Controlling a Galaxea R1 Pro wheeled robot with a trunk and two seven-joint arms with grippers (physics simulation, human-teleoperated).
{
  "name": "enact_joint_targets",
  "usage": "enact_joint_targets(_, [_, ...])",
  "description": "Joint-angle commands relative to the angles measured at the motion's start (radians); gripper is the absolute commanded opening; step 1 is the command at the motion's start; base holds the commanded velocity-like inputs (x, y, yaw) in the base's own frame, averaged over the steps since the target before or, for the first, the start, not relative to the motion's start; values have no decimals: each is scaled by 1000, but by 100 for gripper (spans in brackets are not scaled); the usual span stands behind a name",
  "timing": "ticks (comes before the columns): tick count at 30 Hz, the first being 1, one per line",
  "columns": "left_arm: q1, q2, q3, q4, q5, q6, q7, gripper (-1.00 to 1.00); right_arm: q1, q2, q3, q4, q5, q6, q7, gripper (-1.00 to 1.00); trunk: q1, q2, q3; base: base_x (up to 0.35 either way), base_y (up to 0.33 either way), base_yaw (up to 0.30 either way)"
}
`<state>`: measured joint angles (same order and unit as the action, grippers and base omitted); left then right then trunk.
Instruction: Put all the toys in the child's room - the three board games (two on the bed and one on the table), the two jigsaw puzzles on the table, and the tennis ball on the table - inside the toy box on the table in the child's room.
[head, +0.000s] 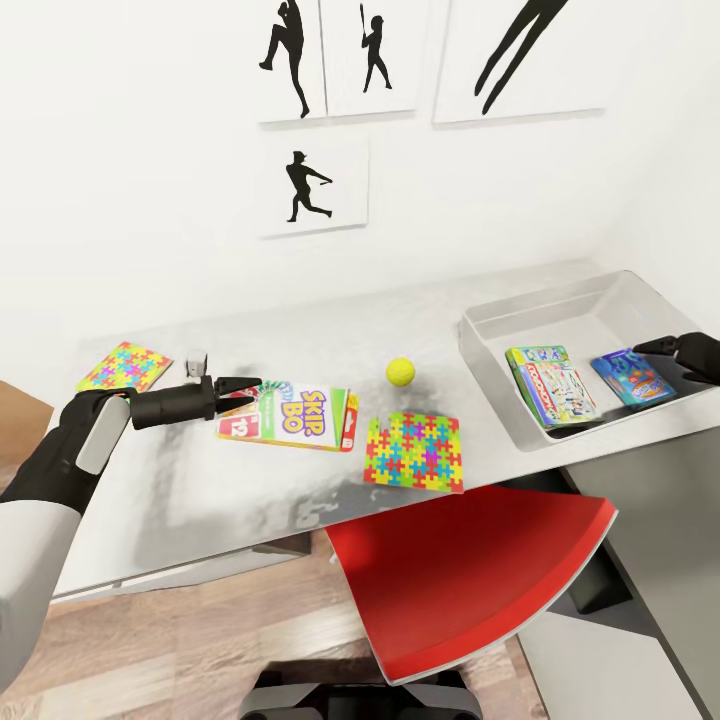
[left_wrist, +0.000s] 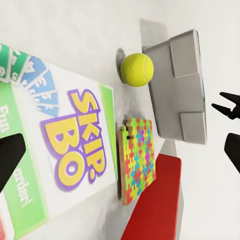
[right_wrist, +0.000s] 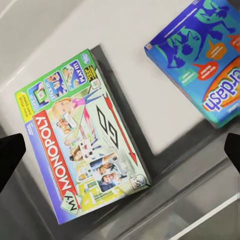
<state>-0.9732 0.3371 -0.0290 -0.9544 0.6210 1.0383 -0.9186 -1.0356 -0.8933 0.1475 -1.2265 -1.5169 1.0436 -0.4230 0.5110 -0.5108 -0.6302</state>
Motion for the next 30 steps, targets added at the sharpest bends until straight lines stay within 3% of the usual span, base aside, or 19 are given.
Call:
enact_joint_targets(1, [-1, 1, -1, 0, 0, 3, -3, 100, -2, -1, 3, 3, -11, 0, -11, 100, 0, -1, -1, 0, 0, 0])
enact_joint_targets(15, [-1, 2, 0, 0, 0, 4, -5, 100, -29, -9, -17, 10, -29, 4, -4, 100, 0, -1, -1, 0, 0, 0])
enact_joint_targets(18, [-1, 3, 1, 0, 0, 5, -5, 100, -49, -15, -23, 7, -54, 4, -3, 100, 0, -1, -1, 0, 0, 0])
enact_joint_targets(24, [-1, 3, 1, 0, 1, 5, -5, 100, -64, -35, -27, 0, -213, 4, -4, 100, -23, 41, 18, 0, 0, 0])
enact_joint_targets(25, [-1, 3, 1, 0, 2, 5, -5, 100, -65, -43, -27, -2, -256, 4, -4, 100, -26, 48, 21, 0, 0, 0])
enact_joint_targets(30, [-1, 3, 1, 0, 20, 5, -5, 100, -67, -57, -28, -5, -330, 4, -7, 100, -46, 83, 36, 0, 0, 0])
